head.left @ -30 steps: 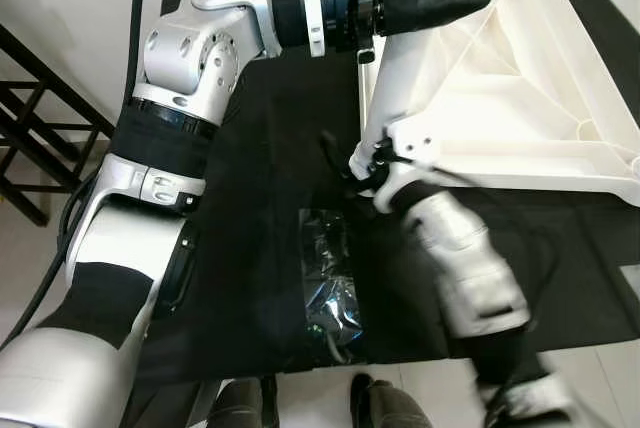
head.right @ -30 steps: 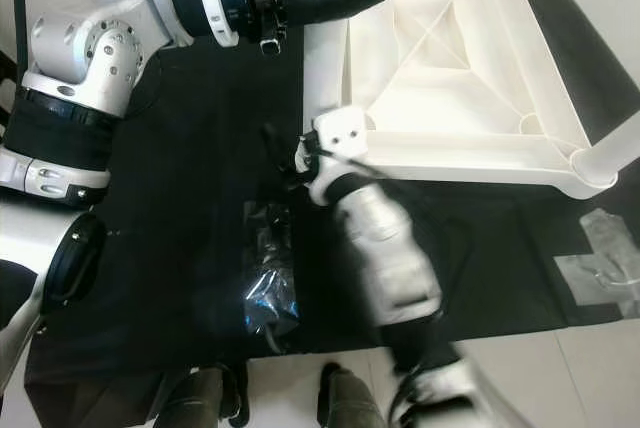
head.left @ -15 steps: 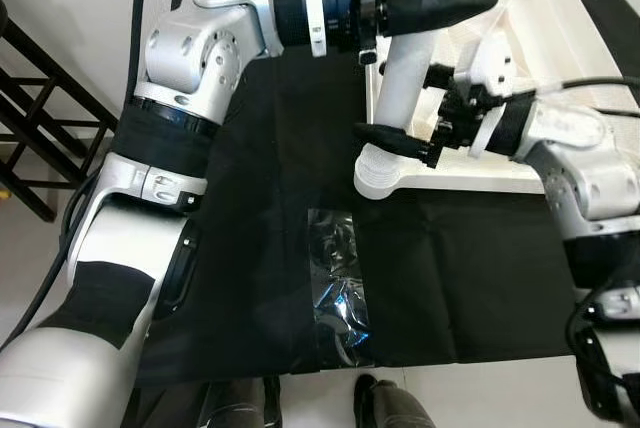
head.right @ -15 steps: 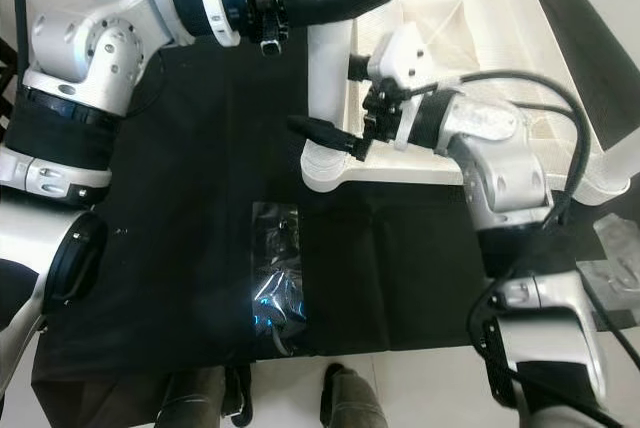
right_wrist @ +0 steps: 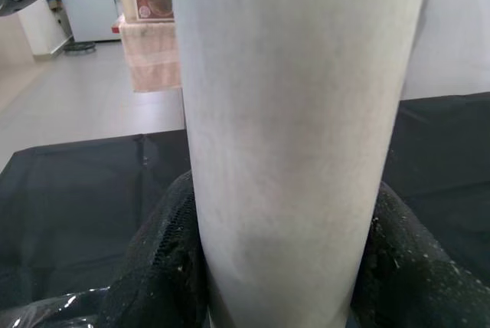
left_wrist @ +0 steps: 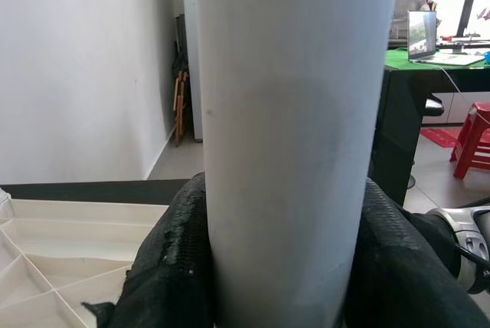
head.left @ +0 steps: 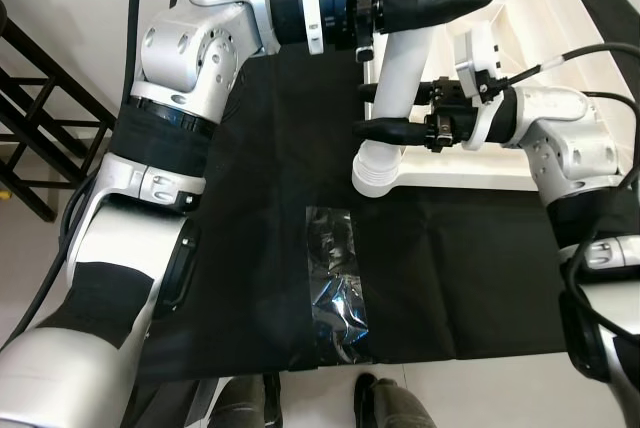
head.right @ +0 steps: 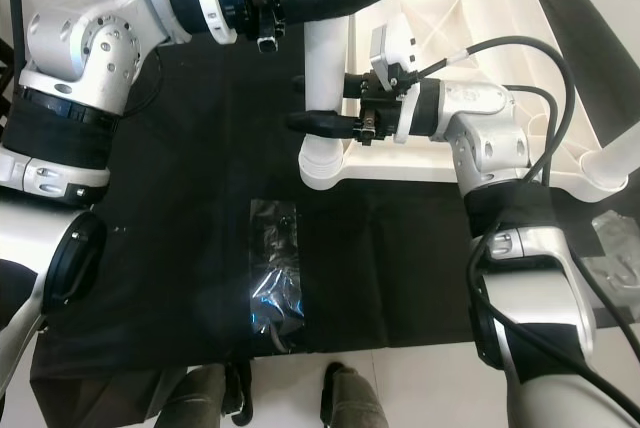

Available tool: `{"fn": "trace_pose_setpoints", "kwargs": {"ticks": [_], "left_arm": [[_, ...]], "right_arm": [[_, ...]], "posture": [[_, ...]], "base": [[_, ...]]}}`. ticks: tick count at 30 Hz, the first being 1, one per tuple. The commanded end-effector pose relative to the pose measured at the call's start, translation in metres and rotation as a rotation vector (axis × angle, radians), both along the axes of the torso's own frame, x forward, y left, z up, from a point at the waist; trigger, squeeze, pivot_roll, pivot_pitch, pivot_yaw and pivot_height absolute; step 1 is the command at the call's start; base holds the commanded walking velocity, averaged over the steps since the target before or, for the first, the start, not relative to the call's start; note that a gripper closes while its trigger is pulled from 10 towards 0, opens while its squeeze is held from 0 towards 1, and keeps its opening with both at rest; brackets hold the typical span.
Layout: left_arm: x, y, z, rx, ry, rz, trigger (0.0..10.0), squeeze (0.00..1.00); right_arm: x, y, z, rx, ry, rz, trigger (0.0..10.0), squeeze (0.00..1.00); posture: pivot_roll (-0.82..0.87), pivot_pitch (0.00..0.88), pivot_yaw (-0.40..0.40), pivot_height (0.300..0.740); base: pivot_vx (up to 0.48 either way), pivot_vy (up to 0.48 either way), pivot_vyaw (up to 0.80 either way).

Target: Building children table

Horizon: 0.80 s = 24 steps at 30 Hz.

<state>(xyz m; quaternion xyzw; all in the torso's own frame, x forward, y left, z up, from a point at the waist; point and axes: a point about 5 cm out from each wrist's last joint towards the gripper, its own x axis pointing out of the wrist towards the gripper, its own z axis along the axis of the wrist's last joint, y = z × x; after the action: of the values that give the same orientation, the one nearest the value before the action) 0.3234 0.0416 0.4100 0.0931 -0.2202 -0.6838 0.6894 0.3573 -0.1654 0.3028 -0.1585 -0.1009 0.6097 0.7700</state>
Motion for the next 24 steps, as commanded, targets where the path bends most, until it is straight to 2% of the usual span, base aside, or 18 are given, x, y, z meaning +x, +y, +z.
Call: {"fn": "trace_pose_setpoints", "kwargs": {"ticks": [1, 2, 6, 7, 8, 9, 10, 11, 12, 13, 15, 16, 17, 18, 19, 21, 22, 24], "left_arm": [[-0.001, -0.006, -0.013, 0.074, 0.043, -0.06, 0.0, 1.0], [0.002, -0.007, -0.012, 0.068, 0.046, -0.022, 10.0, 1.0], [0.009, -0.006, -0.008, 0.035, 0.05, 0.055, 10.0, 1.0], [0.011, -0.005, -0.005, 0.014, 0.062, 0.074, 10.0, 0.34], [0.011, -0.005, -0.005, 0.014, 0.062, 0.074, 10.0, 0.34], [0.012, -0.002, -0.004, 0.001, 0.074, 0.084, 10.0, 0.0], [0.014, 0.001, -0.003, -0.002, 0.068, 0.098, 10.0, 0.0], [0.015, 0.004, -0.003, -0.006, 0.07, 0.115, 10.0, 0.0], [0.015, 0.004, -0.003, -0.006, 0.07, 0.115, 10.0, 0.0], [0.016, 0.007, -0.005, -0.002, 0.074, 0.128, 10.0, 0.0], [0.016, 0.007, -0.005, -0.002, 0.074, 0.128, 10.0, 0.0], [0.017, 0.009, -0.006, 0.001, 0.078, 0.136, 10.0, 0.0], [0.017, 0.009, -0.006, 0.001, 0.078, 0.136, 10.0, 0.0], [0.018, 0.01, -0.008, 0.007, 0.081, 0.141, 10.0, 0.0], [0.018, 0.009, -0.01, 0.012, 0.082, 0.14, 10.0, 0.0], [0.018, 0.008, -0.013, 0.015, 0.084, 0.136, 10.0, 0.0], [0.018, 0.008, -0.013, 0.015, 0.084, 0.136, 10.0, 0.0], [0.019, 0.011, -0.016, 0.008, 0.092, 0.145, 10.0, 0.0]], "right_arm": [[0.005, 0.003, -0.011, -0.019, 0.032, -0.02, 0.0, 0.0], [0.006, 0.002, -0.013, -0.016, 0.023, -0.042, 0.0, 0.0], [0.006, -0.004, -0.021, -0.008, 0.004, -0.118, 0.0, 0.0], [0.006, -0.005, -0.024, 0.002, -0.003, -0.161, 0.0, 0.0], [0.006, -0.005, -0.024, 0.002, -0.003, -0.161, 0.0, 0.0], [0.005, -0.004, -0.032, 0.021, 0.005, -0.229, 0.0, 0.0], [0.004, -0.002, -0.039, 0.041, 0.017, -0.282, 0.0, 0.0], [-0.004, 0.013, -0.059, 0.063, 0.056, -0.384, 0.0, 0.0], [-0.004, 0.013, -0.059, 0.063, 0.056, -0.384, 0.0, 0.0], [-0.013, 0.026, -0.074, 0.088, 0.087, -0.479, 0.0, 0.0], [-0.013, 0.026, -0.074, 0.088, 0.087, -0.479, 0.0, 0.0], [-0.023, 0.043, -0.092, 0.197, 0.111, -0.753, 0.0, 0.0], [-0.023, 0.043, -0.092, 0.197, 0.111, -0.753, 0.0, 0.0], [-0.047, 0.063, -0.111, 0.24, 0.133, -0.887, 0.0, 0.0], [-0.058, 0.077, -0.119, 0.283, 0.157, -0.957, 0.0, 0.0], [-0.056, 0.093, -0.119, 0.317, 0.15, -0.96, 0.0, 0.0], [-0.056, 0.093, -0.119, 0.317, 0.15, -0.96, 0.0, 0.0], [-0.043, 0.093, -0.114, 0.328, 0.132, -0.969, 0.0, 0.0]], "posture": [[0.12, 0.281, 0.037, 0.74], [0.12, 0.279, 0.037, 0.74], [0.11, 0.279, 0.035, 0.74], [0.1, 0.279, 0.026, 0.74], [0.1, 0.279, 0.026, 0.74], [0.1, 0.279, 0.017, 0.74], [0.1, 0.279, 0.014, 0.74], [0.1, 0.277, -0.002, 0.74], [0.1, 0.277, -0.002, 0.74], [0.1, 0.279, -0.005, 0.74], [0.1, 0.279, -0.005, 0.74], [0.1, 0.281, -0.004, 0.74], [0.1, 0.281, -0.004, 0.74], [0.1, 0.29, 0.009, 0.74], [0.09, 0.271, 0.021, 0.74], [0.09, 0.268, 0.021, 0.74], [0.09, 0.268, 0.021, 0.74], [0.09, 0.261, 0.024, 0.74]], "base": [[0.0, 0.0, 0.0], [0.0, 0.0, 0.0], [0.0, 0.0, 0.0], [0.0, 0.0, 0.0], [0.0, 0.0, 0.0], [0.0, 0.0, 0.0], [0.0, 0.0, 0.0], [0.0, 0.0, 0.0], [0.0, 0.0, 0.0], [0.0, 0.0, 0.0], [0.0, 0.0, 0.0], [0.0, 0.0, 0.0], [0.0, 0.0, 0.0], [0.0, 0.0, 0.0], [0.0, 0.0, 0.0], [0.0, 0.0, 0.0], [0.0, 0.0, 0.0], [0.0, 0.0, 0.0]]}}
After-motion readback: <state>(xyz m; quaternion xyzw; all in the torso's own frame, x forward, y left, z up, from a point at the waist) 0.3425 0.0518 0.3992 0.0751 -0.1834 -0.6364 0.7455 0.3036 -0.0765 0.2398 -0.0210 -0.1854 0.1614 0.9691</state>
